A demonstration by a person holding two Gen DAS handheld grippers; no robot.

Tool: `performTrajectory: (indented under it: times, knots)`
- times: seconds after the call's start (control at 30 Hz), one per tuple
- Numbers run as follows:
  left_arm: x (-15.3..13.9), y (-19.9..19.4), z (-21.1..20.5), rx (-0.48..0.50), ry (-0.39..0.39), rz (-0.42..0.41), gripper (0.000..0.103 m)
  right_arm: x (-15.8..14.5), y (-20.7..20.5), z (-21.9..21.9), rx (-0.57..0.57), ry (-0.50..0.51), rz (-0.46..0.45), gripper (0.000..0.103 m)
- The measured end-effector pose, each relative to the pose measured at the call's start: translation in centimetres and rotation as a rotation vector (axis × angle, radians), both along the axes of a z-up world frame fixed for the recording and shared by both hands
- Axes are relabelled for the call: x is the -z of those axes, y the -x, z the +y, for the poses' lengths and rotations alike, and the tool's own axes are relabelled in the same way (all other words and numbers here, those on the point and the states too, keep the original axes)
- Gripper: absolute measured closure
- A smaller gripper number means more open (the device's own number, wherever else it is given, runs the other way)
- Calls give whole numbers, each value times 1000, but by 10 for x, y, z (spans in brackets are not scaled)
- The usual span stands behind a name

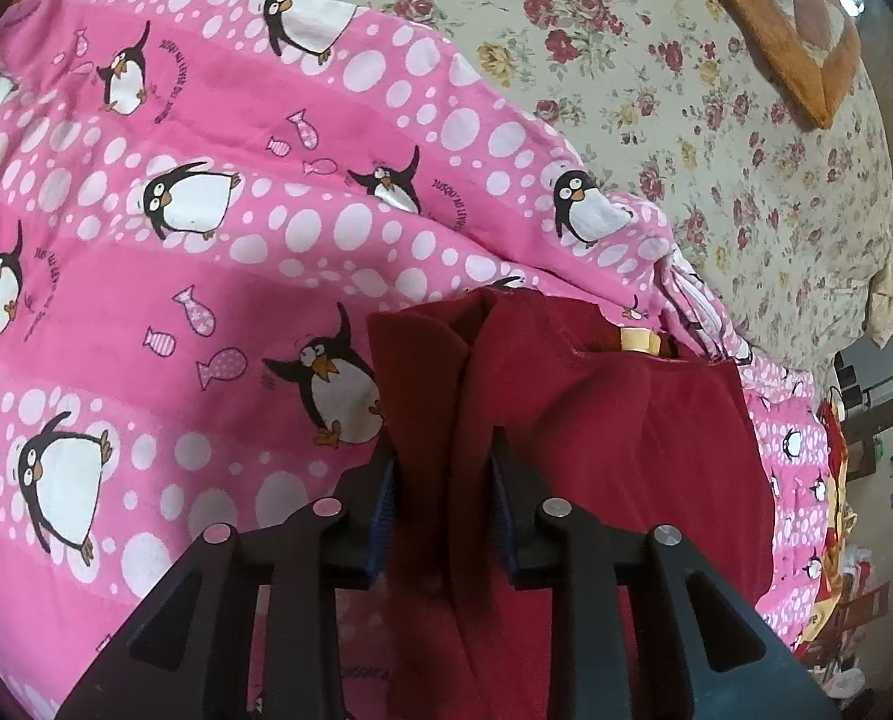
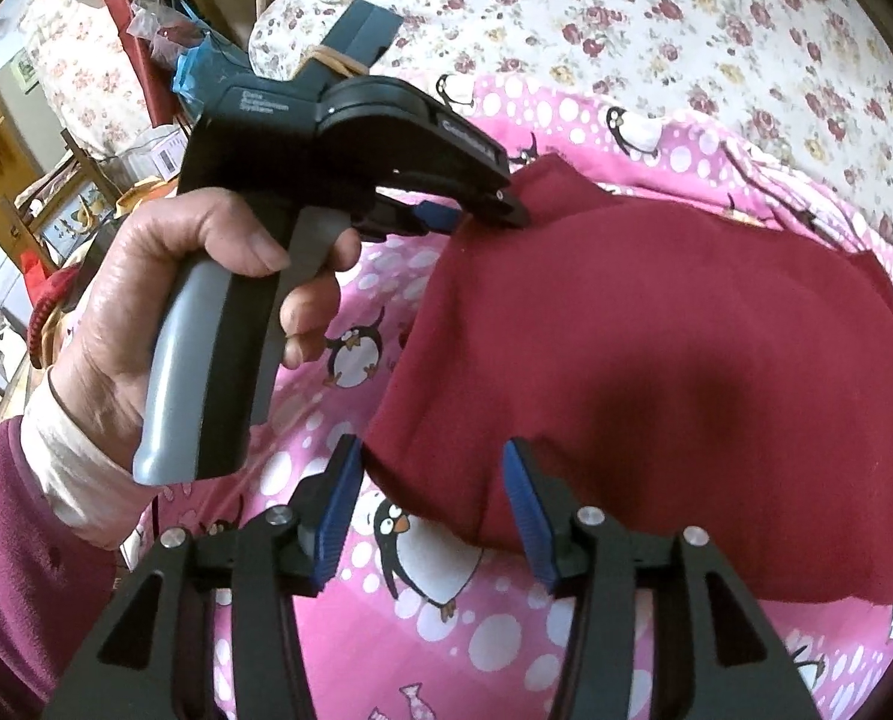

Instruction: Fold small clothes

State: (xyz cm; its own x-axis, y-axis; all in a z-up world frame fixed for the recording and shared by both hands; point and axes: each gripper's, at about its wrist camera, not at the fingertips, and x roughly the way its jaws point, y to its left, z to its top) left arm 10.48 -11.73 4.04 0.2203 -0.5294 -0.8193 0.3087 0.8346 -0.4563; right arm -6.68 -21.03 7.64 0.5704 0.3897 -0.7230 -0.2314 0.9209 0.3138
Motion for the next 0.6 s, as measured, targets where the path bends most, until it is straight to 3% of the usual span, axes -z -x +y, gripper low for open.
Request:
performTrajectory:
  times: [0.23, 0.3, 0.47, 0.6]
  knots:
    - [-4, 15, 13, -14, -6, 36, 87, -12, 2, -26, 20, -65, 7, 51]
    - [-7, 24, 17, -35, -16, 43, 82, -21, 2, -43, 46, -85, -4, 47]
    - [-12, 61, 23, -66, -24, 75, 60, -42, -18, -76, 91, -101, 33, 41]
    - [-8, 97, 24, -96, -98, 69, 60, -55, -44, -82, 65, -68, 46, 39]
